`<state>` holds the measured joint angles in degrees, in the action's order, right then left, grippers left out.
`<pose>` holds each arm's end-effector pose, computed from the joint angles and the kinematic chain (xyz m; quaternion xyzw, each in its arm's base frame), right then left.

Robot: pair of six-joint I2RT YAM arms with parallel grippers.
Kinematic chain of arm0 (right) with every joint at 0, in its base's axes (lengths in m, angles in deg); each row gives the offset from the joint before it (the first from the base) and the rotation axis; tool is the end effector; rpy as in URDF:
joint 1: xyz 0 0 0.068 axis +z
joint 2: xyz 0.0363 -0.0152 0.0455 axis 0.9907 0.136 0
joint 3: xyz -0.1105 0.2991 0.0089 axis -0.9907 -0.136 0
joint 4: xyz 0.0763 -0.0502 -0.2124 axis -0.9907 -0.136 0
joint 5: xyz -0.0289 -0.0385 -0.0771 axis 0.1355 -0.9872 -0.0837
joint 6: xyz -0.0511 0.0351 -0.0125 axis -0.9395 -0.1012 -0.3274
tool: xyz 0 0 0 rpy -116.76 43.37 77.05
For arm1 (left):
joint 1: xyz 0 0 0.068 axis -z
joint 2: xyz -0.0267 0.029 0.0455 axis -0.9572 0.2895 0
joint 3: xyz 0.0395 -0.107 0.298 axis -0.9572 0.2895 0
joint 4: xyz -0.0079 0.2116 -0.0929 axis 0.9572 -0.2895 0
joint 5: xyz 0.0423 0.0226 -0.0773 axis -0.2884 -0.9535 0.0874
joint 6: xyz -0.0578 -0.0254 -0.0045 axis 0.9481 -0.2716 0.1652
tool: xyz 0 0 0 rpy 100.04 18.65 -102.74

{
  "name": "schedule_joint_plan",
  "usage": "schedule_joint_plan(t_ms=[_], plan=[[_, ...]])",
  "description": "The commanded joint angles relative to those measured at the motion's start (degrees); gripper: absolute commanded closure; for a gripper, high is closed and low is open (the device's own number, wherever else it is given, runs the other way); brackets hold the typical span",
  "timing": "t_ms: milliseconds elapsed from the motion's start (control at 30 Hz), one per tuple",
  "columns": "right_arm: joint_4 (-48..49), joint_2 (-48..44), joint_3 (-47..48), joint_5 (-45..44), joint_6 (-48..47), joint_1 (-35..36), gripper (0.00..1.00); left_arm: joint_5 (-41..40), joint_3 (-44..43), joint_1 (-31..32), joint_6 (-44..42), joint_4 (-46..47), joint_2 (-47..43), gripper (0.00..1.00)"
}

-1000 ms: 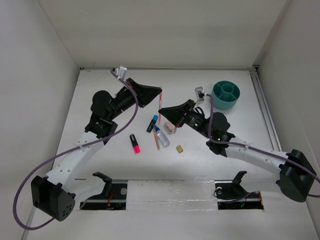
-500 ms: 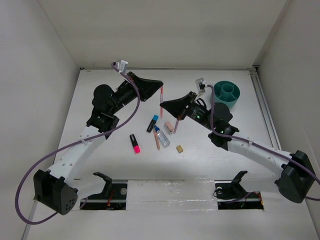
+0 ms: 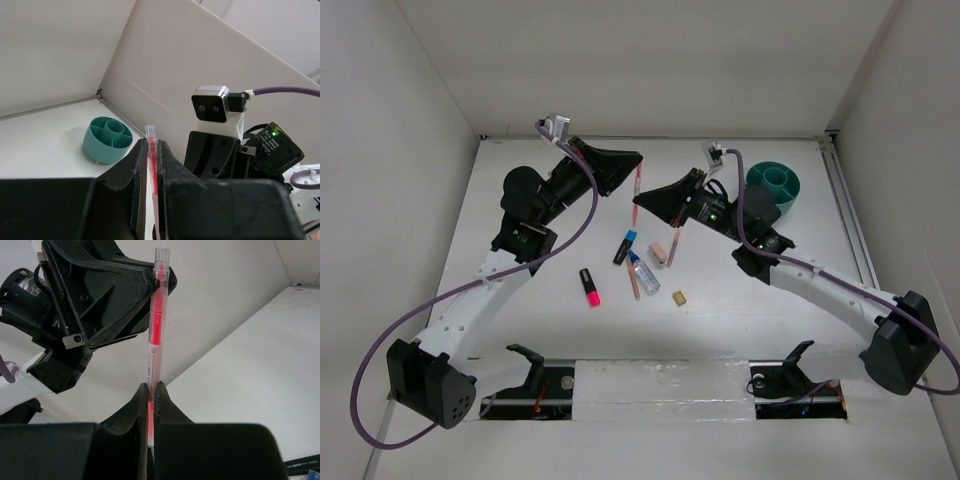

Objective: Sort the stationery into containers
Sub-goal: Close the pen cap on the pen.

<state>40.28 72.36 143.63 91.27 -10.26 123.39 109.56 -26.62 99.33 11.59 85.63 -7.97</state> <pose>0.1912 0.1899 0.4361 -0.1413 0.5874 0.6010 0.5233 0.1796 -0.1145 0.4829 0.1688 0.5343 -0.5349 0.6323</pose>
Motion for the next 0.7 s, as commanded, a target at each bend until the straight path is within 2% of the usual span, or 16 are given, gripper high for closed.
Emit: schedule_joint_plan(t_ms=[0, 367, 667], plan=[[15.7, -2.7, 9.6, -1.8, 0.5, -2.8, 1.00, 6.2, 1.0, 0.8, -2.2, -10.5, 1.5, 1.00], [13.8, -2.2, 12.1, -0.1, 0.5, -5.1, 1.00, 6.2, 1.0, 0.8, -2.7, -10.5, 2.0, 1.00], [15.5, -1.7, 8.8, 1.5, -1.3, -3.9, 1.00, 6.2, 0.5, 0.8, -3.3, -11.2, 0.9, 1.00]])
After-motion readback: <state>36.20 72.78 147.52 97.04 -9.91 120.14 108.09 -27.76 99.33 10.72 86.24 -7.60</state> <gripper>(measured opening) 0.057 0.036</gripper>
